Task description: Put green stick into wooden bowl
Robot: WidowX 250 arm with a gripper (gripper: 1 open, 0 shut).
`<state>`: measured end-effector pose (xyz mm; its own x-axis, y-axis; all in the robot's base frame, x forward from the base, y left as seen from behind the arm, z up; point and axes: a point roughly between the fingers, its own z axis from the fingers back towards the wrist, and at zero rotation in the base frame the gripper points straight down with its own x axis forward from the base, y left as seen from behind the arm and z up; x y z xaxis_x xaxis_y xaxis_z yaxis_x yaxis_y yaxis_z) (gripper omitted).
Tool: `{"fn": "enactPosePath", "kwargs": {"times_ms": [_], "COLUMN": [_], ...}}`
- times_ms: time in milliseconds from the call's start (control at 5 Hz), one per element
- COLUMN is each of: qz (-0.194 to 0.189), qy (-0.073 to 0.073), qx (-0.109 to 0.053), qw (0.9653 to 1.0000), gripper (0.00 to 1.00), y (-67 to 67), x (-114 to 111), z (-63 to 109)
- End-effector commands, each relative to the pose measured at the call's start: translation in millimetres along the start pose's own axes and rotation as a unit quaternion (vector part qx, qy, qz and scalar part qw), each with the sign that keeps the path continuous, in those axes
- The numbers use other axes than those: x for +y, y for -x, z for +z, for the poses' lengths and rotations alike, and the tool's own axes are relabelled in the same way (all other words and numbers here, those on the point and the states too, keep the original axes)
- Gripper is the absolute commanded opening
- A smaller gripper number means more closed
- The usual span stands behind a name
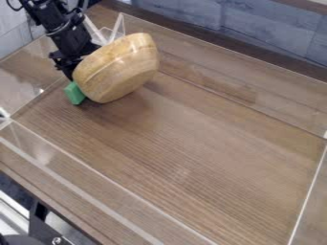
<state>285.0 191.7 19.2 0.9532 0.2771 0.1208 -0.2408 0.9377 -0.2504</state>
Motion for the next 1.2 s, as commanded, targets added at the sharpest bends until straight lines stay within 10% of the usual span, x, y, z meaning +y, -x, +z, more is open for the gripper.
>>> {"fn": "enactPosePath", "kwargs": {"times_ms": [0, 1000], "qz": [0.01, 0.079], "qy": [0.002, 0.008], "qx": [0.0, -0.013], "qw": [0.9999, 0.9968], "gripper": [0.0, 0.0], "y": [7.4, 5.5], "x": [0.7, 5.2], "z": [10.3, 11.5]}}
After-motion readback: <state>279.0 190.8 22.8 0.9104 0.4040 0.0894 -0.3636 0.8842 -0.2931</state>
